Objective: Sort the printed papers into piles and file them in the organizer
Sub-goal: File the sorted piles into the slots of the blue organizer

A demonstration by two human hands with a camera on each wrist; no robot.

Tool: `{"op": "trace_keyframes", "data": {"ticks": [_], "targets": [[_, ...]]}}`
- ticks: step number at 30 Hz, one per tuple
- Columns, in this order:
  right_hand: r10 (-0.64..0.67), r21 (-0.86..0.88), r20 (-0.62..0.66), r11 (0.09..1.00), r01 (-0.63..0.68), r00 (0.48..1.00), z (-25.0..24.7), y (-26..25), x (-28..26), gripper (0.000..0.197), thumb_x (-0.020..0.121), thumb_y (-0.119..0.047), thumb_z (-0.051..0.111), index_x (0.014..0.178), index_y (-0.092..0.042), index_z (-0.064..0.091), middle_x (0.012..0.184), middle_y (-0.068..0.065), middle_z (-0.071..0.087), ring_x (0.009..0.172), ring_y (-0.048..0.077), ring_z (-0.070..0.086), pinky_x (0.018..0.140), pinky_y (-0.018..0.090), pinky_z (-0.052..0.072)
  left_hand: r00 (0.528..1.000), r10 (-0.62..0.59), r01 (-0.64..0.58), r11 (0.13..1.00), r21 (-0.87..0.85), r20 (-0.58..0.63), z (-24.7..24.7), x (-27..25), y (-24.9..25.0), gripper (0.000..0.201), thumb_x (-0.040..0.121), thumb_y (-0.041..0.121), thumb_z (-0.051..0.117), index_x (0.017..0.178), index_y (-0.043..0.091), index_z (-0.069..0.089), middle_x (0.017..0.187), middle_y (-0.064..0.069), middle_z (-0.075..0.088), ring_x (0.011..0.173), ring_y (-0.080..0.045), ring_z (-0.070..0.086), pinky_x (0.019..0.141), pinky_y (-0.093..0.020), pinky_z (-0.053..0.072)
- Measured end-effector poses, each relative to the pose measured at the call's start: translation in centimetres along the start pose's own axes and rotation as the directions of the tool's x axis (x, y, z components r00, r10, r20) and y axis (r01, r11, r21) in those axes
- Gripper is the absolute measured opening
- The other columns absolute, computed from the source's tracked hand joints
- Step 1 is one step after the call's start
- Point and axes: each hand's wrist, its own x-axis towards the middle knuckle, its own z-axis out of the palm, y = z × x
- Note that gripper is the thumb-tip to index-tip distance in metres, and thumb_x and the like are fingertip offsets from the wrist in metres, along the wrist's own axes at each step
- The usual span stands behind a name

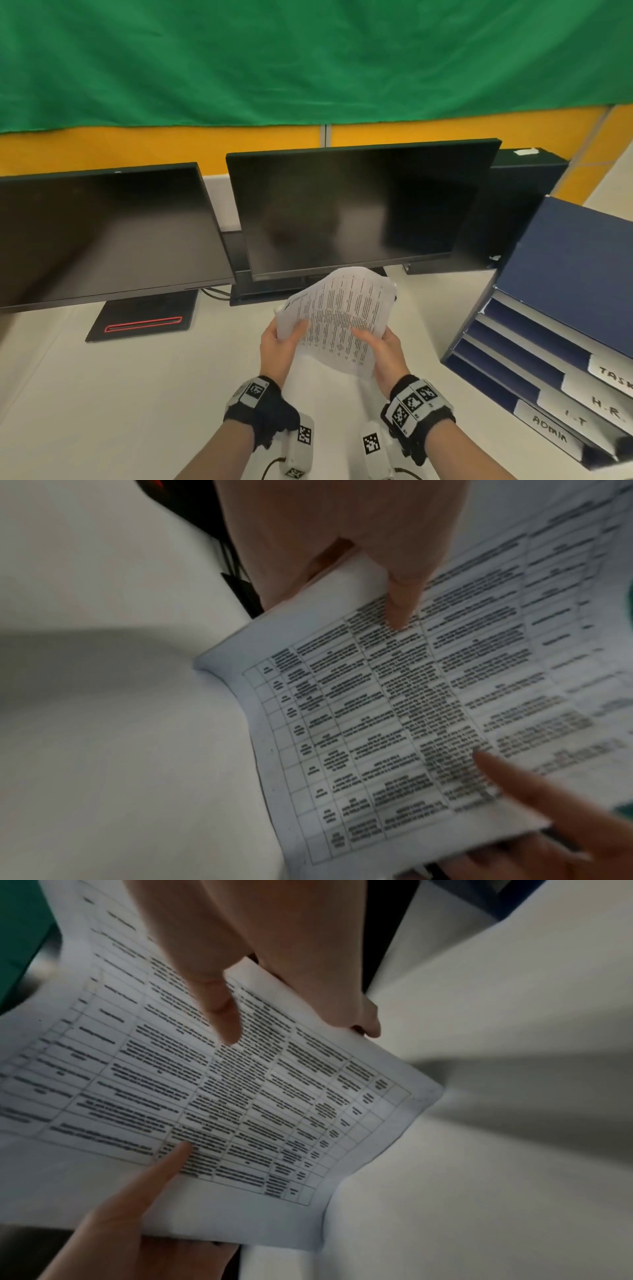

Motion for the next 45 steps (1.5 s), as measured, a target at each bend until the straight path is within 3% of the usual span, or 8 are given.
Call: {"op": "trace_keyframes", "data": {"ticks": [8, 13, 18, 23, 27, 35, 41, 45], "targets": [[-0.027, -0.233, -0.238, 0.972, -0.030, 0.971, -5.2, 2.3, -1.9, 0.041, 0.089, -0.024, 0.047, 0.130, -0.024, 0.047, 0.124, -0.003, 0.060, 0.114, 0.017, 0.056, 0.103, 0.043, 0.042, 0.987, -0.089, 0.064, 0.981, 0.184, 0.130, 2.2, -0.2, -2.0, 0.016, 0.095, 0.015, 0.049, 0.111, 0.016, 0.053, 0.101, -0.002, 0.068, 0.087, -0.015, 0.066, 0.063, -0.021, 0.052], [0.010, -0.277, -0.436, 0.950, -0.145, 0.900, -10.8, 4.6, -5.5, 0.023, 0.093, -0.012, 0.040, 0.113, -0.018, 0.048, 0.101, 0.002, 0.064, 0.088, 0.017, 0.062, 0.076, 0.035, 0.051, 0.941, -0.176, 0.061, 0.928, 0.368, 0.288, 6.0, -3.4, -4.5, 0.027, 0.098, 0.008, 0.030, 0.102, 0.022, 0.053, 0.102, 0.007, 0.061, 0.097, -0.017, 0.056, 0.096, -0.033, 0.042], [0.053, -0.241, -0.610, 0.938, -0.248, 0.790, -16.0, 6.8, -9.4, 0.038, 0.096, -0.016, 0.036, 0.133, -0.011, 0.041, 0.125, 0.001, 0.051, 0.113, 0.029, 0.050, 0.099, 0.036, 0.036, 0.853, -0.201, -0.057, 0.881, 0.469, 0.481, 10.1, -7.7, -6.8, 0.031, 0.099, 0.012, 0.028, 0.119, 0.018, 0.051, 0.096, -0.001, 0.068, 0.088, -0.023, 0.066, 0.083, -0.034, 0.054], [0.159, -0.212, -0.682, 0.891, -0.401, 0.714, -19.8, 9.5, -10.4, 0.055, 0.093, -0.032, 0.033, 0.142, -0.008, 0.031, 0.146, 0.014, 0.038, 0.133, 0.032, 0.033, 0.113, 0.043, 0.024, 0.793, -0.220, -0.101, 0.872, 0.480, 0.568, 12.3, -10.2, -6.5, 0.031, 0.101, 0.010, 0.026, 0.091, 0.038, 0.035, 0.078, 0.020, 0.047, 0.065, 0.004, 0.044, 0.058, -0.002, 0.039], [0.166, -0.223, -0.634, 0.896, -0.384, 0.755, -19.9, 9.4, -10.8, 0.038, 0.094, -0.022, 0.034, 0.127, -0.008, 0.047, 0.135, 0.014, 0.049, 0.121, 0.031, 0.045, 0.104, 0.041, 0.033, 0.803, -0.276, -0.067, 0.839, 0.540, 0.529, 11.9, -10.2, -8.0, 0.029, 0.099, 0.015, 0.026, 0.113, 0.024, 0.050, 0.099, -0.004, 0.068, 0.090, -0.028, 0.066, 0.084, -0.036, 0.053], [0.222, -0.245, -0.593, 0.866, -0.437, 0.774, -21.7, 9.7, -9.4, 0.019, 0.091, -0.011, 0.037, 0.080, -0.006, 0.052, 0.096, 0.018, 0.060, 0.084, 0.028, 0.055, 0.076, 0.036, 0.044, 0.801, -0.351, 0.011, 0.819, 0.574, 0.486, 12.1, -10.2, -8.4, 0.029, 0.098, 0.014, 0.027, 0.116, 0.015, 0.050, 0.100, -0.001, 0.065, 0.093, -0.023, 0.064, 0.081, -0.032, 0.051], [0.226, -0.241, -0.715, 0.808, -0.537, 0.661, -27.9, 9.2, -9.2, 0.022, 0.092, -0.006, 0.042, 0.077, -0.001, 0.058, 0.091, 0.020, 0.052, 0.089, 0.033, 0.053, 0.092, 0.043, 0.044, 0.606, -0.554, 0.073, 0.753, 0.654, 0.570, 14.9, -10.4, -8.8, 0.035, 0.091, 0.021, 0.040, 0.126, 0.018, 0.043, 0.121, -0.005, 0.056, 0.108, -0.024, 0.056, 0.091, -0.037, 0.049], [0.275, -0.040, -0.756, 0.887, -0.461, 0.594, -30.0, 6.9, -8.2, 0.022, 0.089, -0.007, 0.044, 0.102, 0.007, 0.056, 0.106, 0.022, 0.057, 0.104, 0.038, 0.055, 0.096, 0.045, 0.041, 0.409, -0.674, 0.296, 0.736, 0.609, 0.615, 16.1, -10.9, -8.6, 0.034, 0.092, 0.013, 0.044, 0.124, 0.022, 0.039, 0.129, -0.005, 0.054, 0.093, -0.026, 0.066, 0.058, -0.033, 0.060]]}}
